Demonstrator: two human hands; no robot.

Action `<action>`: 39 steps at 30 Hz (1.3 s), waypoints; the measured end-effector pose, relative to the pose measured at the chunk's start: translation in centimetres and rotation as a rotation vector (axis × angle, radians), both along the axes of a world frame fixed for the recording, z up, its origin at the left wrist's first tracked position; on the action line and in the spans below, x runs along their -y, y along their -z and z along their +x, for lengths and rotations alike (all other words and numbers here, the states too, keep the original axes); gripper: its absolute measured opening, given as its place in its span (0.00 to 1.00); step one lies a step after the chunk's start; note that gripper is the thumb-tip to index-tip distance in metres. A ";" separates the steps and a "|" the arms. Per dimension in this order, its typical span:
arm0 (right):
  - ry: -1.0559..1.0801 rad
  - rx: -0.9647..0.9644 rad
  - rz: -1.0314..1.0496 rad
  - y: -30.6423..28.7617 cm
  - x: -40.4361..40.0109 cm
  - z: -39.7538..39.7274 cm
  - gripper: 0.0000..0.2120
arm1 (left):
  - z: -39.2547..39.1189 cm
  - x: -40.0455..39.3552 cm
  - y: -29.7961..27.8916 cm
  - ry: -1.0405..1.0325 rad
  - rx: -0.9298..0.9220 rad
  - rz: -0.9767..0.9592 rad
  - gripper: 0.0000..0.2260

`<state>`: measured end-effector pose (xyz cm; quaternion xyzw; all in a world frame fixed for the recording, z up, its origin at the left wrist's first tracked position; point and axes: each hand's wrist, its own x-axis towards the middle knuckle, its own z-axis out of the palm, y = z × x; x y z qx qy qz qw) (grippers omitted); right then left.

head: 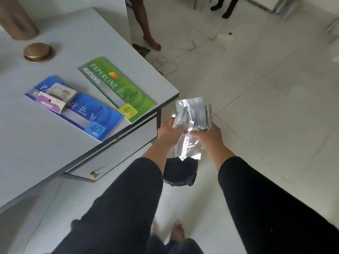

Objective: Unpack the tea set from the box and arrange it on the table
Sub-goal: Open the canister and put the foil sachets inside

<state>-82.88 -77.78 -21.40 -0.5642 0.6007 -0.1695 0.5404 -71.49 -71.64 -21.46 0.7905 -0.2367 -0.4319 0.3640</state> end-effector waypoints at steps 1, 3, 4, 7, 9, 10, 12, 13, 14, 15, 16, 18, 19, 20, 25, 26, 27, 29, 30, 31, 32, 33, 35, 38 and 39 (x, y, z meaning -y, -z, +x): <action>0.007 -0.005 -0.023 2.6 0.3 0.0 0.13 | 0.0 0.4 2.4 -0.002 -0.012 0.005 0.31; 0.012 -0.035 -0.087 7.7 0.7 0.0 0.16 | 0.1 1.2 7.1 -0.016 -0.048 0.017 0.32; 0.022 -0.049 -0.118 10.7 0.9 0.1 0.17 | 0.1 1.8 9.7 -0.023 -0.066 0.025 0.32; 0.052 -0.061 -0.183 19.0 1.5 0.2 0.12 | 0.3 3.1 16.9 -0.024 -0.100 0.046 0.29; 0.059 -0.076 -0.226 23.8 1.7 0.2 0.08 | 0.4 3.7 21.1 -0.009 -0.091 0.058 0.26; 0.061 -0.082 -0.233 26.0 1.8 0.1 0.08 | 0.4 3.9 23.2 -0.001 -0.079 0.069 0.26; 0.053 -0.085 -0.200 29.4 1.8 -0.2 0.11 | 0.6 4.2 26.6 0.019 -0.070 0.092 0.26; 0.031 -0.081 -0.177 30.6 1.7 -0.4 0.16 | 0.7 4.3 27.9 0.022 -0.069 0.103 0.26; 0.001 -0.081 -0.163 31.7 1.6 -0.6 0.21 | 0.8 4.3 29.0 0.037 -0.057 0.121 0.25; -0.027 -0.088 -0.145 32.3 1.5 -0.8 0.26 | 0.9 4.2 29.7 0.057 -0.041 0.139 0.25; -0.047 -0.095 -0.124 32.8 1.4 -0.9 0.31 | 0.9 4.1 30.3 0.080 -0.027 0.162 0.25; -0.109 -0.163 -0.092 33.6 1.4 -1.0 0.38 | 0.9 3.8 31.1 0.117 -0.016 0.209 0.26; -0.148 -0.216 -0.079 33.8 1.4 -0.9 0.43 | 0.9 3.7 31.2 0.136 -0.004 0.225 0.28; -0.188 -0.276 -0.076 33.9 1.5 -0.8 0.48 | 0.8 3.5 31.1 0.154 0.015 0.244 0.29; -0.287 -0.497 0.049 32.3 1.0 -0.3 0.55 | 1.2 2.7 30.1 0.221 0.043 0.302 0.36; -0.285 -0.502 0.070 32.1 0.8 -0.5 0.52 | 1.3 2.5 29.8 0.225 0.042 0.303 0.35; -0.277 -0.515 0.083 31.6 0.6 -0.6 0.48 | 1.3 2.3 29.4 0.224 0.052 0.297 0.34; -0.245 -0.510 0.075 30.6 0.2 -1.0 0.39 | 1.1 1.8 28.4 0.202 0.060 0.278 0.31; -0.227 -0.490 0.061 29.8 0.0 -1.1 0.37 | 0.9 1.5 27.6 0.189 0.056 0.274 0.30; -0.209 -0.474 0.050 28.7 -0.1 -1.2 0.35 | 0.6 1.3 26.6 0.178 0.051 0.273 0.30; -0.197 -0.458 0.019 27.5 -0.3 -1.3 0.33 | 0.3 1.1 25.4 0.169 0.048 0.271 0.31; -0.182 -0.449 -0.010 26.0 -0.4 -1.3 0.30 | 0.0 0.9 24.0 0.164 0.047 0.265 0.31; -0.140 -0.406 -0.019 22.2 -0.9 -1.5 0.29 | -0.5 0.5 20.3 0.157 0.052 0.249 0.31; -0.100 -0.359 -0.002 15.1 -1.3 -1.6 0.32 | -1.2 0.1 13.3 0.140 0.068 0.216 0.29; -0.094 -0.348 -0.016 12.4 -1.4 -1.5 0.31 | -1.4 0.1 10.7 0.141 0.075 0.206 0.29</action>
